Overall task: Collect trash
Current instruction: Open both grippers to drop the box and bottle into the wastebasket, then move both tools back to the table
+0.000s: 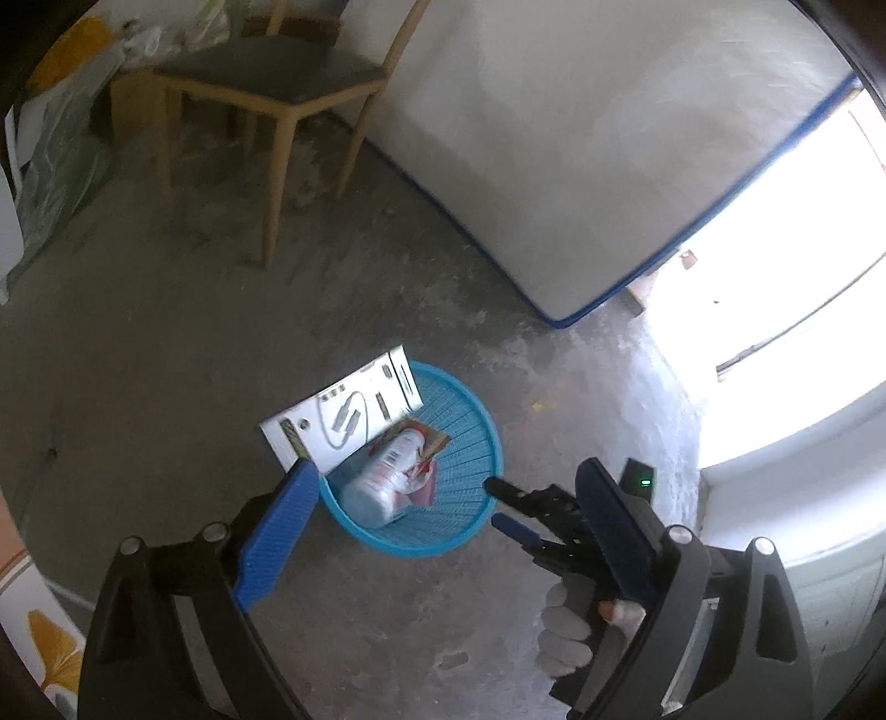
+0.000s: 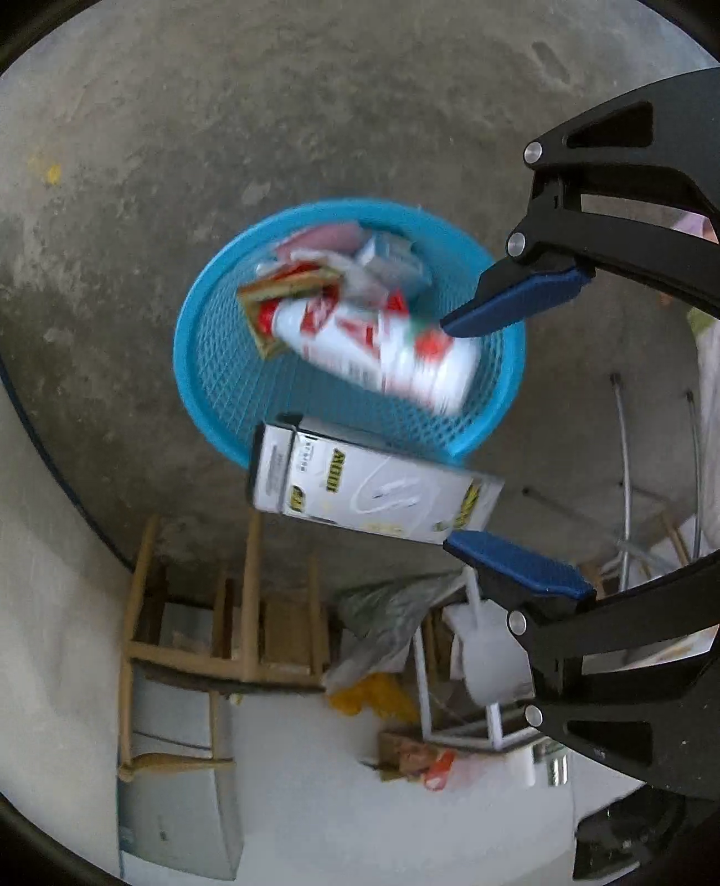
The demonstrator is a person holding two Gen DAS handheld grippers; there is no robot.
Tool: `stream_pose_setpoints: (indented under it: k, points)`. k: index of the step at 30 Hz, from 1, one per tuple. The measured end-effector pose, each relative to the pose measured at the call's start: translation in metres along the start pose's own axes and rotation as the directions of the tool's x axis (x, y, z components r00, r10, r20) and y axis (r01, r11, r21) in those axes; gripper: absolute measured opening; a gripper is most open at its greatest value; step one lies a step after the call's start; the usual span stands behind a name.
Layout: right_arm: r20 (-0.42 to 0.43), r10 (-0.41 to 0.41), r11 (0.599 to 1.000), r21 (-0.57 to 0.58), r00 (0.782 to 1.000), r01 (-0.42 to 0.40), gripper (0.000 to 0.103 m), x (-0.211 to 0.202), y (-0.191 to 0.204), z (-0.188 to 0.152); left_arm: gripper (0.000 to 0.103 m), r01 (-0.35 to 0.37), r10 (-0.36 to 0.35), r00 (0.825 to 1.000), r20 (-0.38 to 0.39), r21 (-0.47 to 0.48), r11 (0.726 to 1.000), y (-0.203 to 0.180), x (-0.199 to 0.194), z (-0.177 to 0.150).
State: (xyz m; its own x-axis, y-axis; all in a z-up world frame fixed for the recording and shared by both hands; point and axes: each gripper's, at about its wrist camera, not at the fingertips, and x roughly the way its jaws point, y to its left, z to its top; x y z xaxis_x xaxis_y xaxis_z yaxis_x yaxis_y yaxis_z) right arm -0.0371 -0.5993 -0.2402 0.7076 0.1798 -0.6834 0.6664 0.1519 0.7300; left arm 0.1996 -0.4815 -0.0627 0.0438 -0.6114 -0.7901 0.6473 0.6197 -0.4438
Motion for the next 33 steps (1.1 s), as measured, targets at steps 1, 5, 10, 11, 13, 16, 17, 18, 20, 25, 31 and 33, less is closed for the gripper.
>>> stream_pose_setpoints:
  k: [1, 5, 10, 11, 13, 16, 17, 18, 20, 25, 31, 33]
  points:
    - [0.002, -0.004, 1.0, -0.007, 1.0, 0.004, 0.068, -0.003, -0.003, -0.003, 0.092, 0.007, -0.007, 1.0, 0.01, 0.008, 1.0, 0.001, -0.007, -0.003]
    - [0.016, -0.015, 0.999, -0.033, 1.0, 0.016, 0.068, -0.013, -0.008, -0.008, 0.092, 0.041, -0.041, 0.998, 0.048, 0.002, 0.999, 0.007, -0.038, -0.012]
    - [0.032, -0.032, 0.997, -0.076, 0.999, 0.035, 0.067, -0.027, -0.009, -0.015, 0.092, 0.073, -0.072, 0.988, 0.137, 0.001, 0.997, 0.015, -0.088, -0.021]
    - [0.038, -0.045, 0.995, -0.092, 0.998, 0.049, 0.066, -0.028, -0.005, -0.016, 0.092, 0.074, -0.074, 0.984, 0.162, 0.007, 0.997, 0.018, -0.101, -0.022]
    - [0.044, -0.057, 0.992, -0.111, 0.997, 0.062, 0.066, -0.026, 0.001, -0.018, 0.092, 0.061, -0.064, 0.977, 0.202, 0.021, 0.998, 0.021, -0.12, -0.027]
    - [0.048, -0.063, 0.986, -0.153, 0.997, 0.069, 0.066, -0.025, 0.012, -0.021, 0.092, 0.029, -0.043, 0.963, 0.265, 0.058, 0.998, 0.026, -0.156, -0.041]
    - [0.053, -0.072, 0.981, -0.177, 0.996, 0.081, 0.066, -0.025, 0.018, -0.023, 0.092, 0.016, -0.036, 0.958, 0.285, 0.07, 0.997, 0.028, -0.168, -0.048]
    - [0.057, -0.081, 0.977, -0.191, 0.995, 0.09, 0.066, -0.024, 0.023, -0.024, 0.092, 0.004, -0.028, 0.954, 0.3, 0.078, 0.997, 0.031, -0.176, -0.054]
    - [0.059, -0.084, 0.972, -0.213, 0.995, 0.095, 0.066, -0.021, 0.032, -0.027, 0.092, -0.021, -0.011, 0.943, 0.332, 0.093, 0.995, 0.037, -0.195, -0.066]
    - [0.1, -0.151, 0.937, -0.304, 0.984, 0.174, 0.066, -0.017, 0.053, -0.034, 0.092, -0.085, 0.049, 0.913, 0.405, 0.071, 0.994, 0.063, -0.244, -0.11]
    - [0.125, -0.182, 0.898, -0.383, 0.975, 0.217, 0.066, -0.014, 0.07, -0.048, 0.092, -0.166, 0.15, 0.876, 0.457, -0.007, 0.986, 0.101, -0.285, -0.158]
    - [0.137, -0.186, 0.888, -0.4, 0.973, 0.226, 0.066, -0.016, 0.076, -0.053, 0.092, -0.184, 0.182, 0.863, 0.472, -0.042, 0.982, 0.115, -0.299, -0.175]
